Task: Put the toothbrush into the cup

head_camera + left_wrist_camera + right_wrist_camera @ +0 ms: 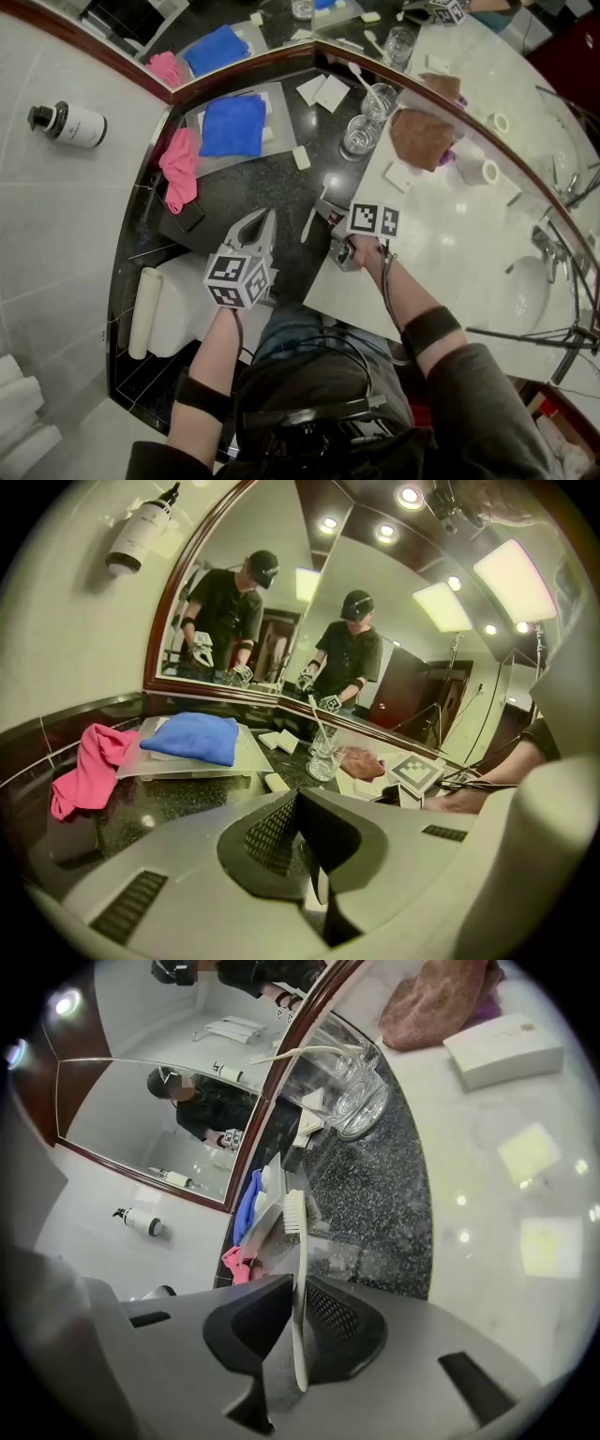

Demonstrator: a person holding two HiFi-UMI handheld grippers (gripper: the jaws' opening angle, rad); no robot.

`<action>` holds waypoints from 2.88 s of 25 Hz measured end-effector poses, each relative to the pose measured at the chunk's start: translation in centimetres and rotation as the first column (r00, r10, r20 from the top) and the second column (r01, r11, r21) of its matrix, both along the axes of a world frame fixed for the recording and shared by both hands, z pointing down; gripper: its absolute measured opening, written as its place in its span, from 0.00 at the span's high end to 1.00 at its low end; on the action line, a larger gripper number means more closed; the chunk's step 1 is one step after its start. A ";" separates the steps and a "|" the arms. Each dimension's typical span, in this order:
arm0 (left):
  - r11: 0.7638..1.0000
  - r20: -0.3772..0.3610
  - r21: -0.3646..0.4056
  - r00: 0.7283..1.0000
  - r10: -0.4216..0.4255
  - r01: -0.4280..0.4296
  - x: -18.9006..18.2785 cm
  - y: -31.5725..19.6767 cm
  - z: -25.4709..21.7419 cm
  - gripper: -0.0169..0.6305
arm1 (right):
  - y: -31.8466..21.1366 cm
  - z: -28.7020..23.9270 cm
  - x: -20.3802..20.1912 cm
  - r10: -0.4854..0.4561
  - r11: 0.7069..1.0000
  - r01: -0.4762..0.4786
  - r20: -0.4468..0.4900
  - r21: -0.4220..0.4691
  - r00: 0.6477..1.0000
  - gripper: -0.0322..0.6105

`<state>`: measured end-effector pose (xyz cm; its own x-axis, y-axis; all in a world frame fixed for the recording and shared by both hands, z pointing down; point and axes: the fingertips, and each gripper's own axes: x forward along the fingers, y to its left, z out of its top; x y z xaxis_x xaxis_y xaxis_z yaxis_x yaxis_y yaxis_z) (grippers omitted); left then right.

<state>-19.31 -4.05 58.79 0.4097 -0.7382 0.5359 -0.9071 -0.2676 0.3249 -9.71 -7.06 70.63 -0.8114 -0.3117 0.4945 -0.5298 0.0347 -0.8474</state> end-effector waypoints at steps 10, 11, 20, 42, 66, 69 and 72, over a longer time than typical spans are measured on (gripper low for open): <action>1.000 -0.014 -0.007 1.000 0.007 -0.007 0.2 0.4 0.4 0.97 | 0.7 0.9 0.7 0.040 0.999 -0.041 -0.040 -0.020 0.998 0.75; 1.000 -0.015 -0.007 1.000 0.007 -0.007 0.2 0.4 0.4 0.97 | 0.7 0.8 0.7 0.043 0.999 -0.043 -0.039 -0.018 0.998 0.75; 1.000 -0.018 0.017 1.000 0.025 -0.024 1.1 0.4 -0.6 0.97 | 0.1 -2.1 1.9 0.048 0.997 -0.045 -0.052 0.061 0.997 0.76; 0.982 0.003 0.118 0.989 0.148 -0.147 9.4 4.0 -7.2 0.97 | 3.2 -17.6 18.9 0.166 0.868 -0.039 -0.215 0.495 0.962 0.94; 0.928 0.029 0.158 0.941 0.338 -0.338 20.5 7.5 -8.5 0.97 | 12.5 -19.5 39.9 0.463 0.763 -0.064 -0.476 0.643 0.747 0.94; 0.920 0.047 0.168 0.935 0.352 -0.354 20.9 8.0 -8.7 0.97 | 12.6 -19.4 39.8 0.461 0.764 -0.063 -0.475 0.642 0.749 0.94; 0.927 0.041 0.172 0.943 0.331 -0.333 20.5 8.1 -8.8 0.97 | 12.6 -19.1 39.4 0.454 0.767 -0.061 -0.473 0.639 0.755 0.94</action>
<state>1.22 4.07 50.03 0.6422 -0.6428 0.4177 -0.7599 -0.6054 0.2367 29.67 5.55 51.49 -0.2706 -0.8317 0.4848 -0.9555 0.1704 -0.2409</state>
